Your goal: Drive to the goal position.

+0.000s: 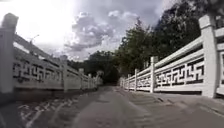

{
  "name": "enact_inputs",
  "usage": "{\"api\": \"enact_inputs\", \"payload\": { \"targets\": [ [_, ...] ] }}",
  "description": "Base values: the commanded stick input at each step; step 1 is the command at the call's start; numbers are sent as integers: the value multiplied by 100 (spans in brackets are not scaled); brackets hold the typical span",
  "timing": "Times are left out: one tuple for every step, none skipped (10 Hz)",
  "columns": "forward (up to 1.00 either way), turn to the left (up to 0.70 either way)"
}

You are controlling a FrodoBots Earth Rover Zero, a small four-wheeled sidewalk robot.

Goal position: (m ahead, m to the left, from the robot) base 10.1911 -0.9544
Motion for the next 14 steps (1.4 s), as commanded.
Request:
{"api": "enact_inputs", "payload": {
  "targets": [
    [70, 14],
    [70, 2],
    [70, 0],
    [70, 0],
    [70, 0],
    [70, 0],
    [70, 0],
    [70, 0],
    [70, 0],
    [70, 0],
    [70, 0],
    [70, 0],
    [70, 0],
    [70, 0]
  ]
}}
